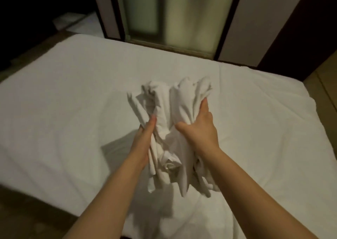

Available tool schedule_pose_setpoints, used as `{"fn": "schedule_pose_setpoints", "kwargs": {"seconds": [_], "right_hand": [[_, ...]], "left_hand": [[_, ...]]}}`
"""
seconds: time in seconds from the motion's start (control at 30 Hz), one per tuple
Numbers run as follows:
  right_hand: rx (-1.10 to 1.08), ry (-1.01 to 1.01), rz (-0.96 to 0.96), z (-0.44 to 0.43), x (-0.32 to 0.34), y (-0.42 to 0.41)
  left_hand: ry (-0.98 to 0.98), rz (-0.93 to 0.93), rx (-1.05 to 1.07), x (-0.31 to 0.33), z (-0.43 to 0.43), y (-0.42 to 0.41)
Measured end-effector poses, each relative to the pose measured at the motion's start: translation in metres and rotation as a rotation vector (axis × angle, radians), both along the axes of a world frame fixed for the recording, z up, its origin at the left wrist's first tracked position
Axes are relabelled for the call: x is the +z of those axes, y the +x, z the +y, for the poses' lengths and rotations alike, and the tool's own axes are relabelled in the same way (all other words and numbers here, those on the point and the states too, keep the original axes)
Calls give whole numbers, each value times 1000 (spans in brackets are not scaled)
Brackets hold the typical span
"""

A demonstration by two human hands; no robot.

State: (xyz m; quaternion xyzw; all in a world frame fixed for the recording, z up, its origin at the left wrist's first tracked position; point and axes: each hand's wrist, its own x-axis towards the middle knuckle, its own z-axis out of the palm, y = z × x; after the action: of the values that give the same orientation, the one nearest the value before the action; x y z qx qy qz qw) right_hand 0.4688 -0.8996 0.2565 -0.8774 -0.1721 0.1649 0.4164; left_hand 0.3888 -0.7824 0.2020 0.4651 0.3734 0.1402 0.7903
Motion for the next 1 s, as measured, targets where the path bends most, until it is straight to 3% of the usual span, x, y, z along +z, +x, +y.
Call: {"fn": "schedule_pose_setpoints", "kwargs": {"seconds": [0.2,0.33,0.63,1.0], "right_hand": [[-38,198,-7,83,14,-76],[86,198,-90,174,36,-139],[324,230,-21,408,37,-274],[600,384,76,640,51,-349]], "left_hand": [[315,-13,-43,32,100,-74],[458,39,-17,39,180,-153],[478,138,310,56,379,-320],[512,139,443,85,584,-408]]}}
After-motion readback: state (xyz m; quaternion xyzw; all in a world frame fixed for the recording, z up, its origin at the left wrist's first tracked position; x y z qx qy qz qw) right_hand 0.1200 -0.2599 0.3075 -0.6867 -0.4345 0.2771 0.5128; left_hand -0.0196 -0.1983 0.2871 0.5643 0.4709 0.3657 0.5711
